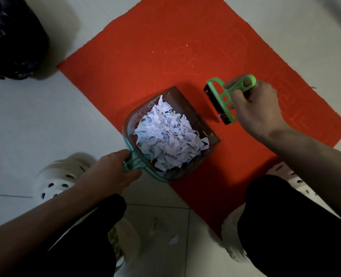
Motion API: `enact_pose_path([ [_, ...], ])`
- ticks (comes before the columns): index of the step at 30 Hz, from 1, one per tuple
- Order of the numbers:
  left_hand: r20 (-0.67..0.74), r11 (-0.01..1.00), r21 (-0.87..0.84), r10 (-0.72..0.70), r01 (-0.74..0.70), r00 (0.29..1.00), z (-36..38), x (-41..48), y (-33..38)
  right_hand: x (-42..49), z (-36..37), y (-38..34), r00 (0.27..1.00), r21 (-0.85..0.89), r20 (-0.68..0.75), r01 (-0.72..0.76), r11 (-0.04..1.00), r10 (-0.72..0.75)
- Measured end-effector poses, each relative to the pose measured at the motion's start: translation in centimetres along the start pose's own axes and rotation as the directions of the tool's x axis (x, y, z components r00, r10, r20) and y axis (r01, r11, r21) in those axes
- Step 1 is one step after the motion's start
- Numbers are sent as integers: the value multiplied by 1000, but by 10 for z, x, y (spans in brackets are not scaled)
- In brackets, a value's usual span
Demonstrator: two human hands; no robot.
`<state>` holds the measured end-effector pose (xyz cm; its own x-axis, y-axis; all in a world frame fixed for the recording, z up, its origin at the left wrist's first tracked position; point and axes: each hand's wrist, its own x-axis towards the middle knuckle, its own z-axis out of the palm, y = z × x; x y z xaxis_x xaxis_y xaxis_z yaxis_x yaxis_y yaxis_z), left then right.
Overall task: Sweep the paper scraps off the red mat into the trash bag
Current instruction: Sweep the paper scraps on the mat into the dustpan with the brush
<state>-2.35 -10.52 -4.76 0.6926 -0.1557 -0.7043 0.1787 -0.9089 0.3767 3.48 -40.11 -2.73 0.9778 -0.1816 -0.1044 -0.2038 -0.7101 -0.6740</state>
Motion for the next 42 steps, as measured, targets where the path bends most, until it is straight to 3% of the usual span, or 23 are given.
enact_pose_path([
  [4, -3, 1000, -3, -5, 5, 1000, 0, 0, 1, -4, 11, 4, 998, -20, 47, -35, 999, 36],
  [7, -5, 1000, 12, -4, 4, 1000, 1, 0, 1, -12, 25, -6, 993, -37, 114, 34, 999, -29],
  [10, 5, 1000, -7, -6, 6, 1000, 1, 1, 0, -24, 28, -21, 982, 78, 158, 93, 993, -104],
  [13, 7, 1000, -5, -1, 1, 1000, 1, 2, -1, -38, 29, -30, 979, 180, 90, 166, 969, -185],
  [16, 2, 1000, 4, -4, 4, 1000, 2, 1, 0, -46, 29, -28, 964, 200, 99, 223, 954, -246],
  [33, -28, 999, -37, 26, -27, 999, 6, -1, -1, -47, 7, -17, 1000, 367, 14, 14, 930, -21],
  [42, -213, 998, -61, -34, 22, 976, 0, -8, -17, -29, -9, -17, 984, 447, -162, 4, 895, 77],
])
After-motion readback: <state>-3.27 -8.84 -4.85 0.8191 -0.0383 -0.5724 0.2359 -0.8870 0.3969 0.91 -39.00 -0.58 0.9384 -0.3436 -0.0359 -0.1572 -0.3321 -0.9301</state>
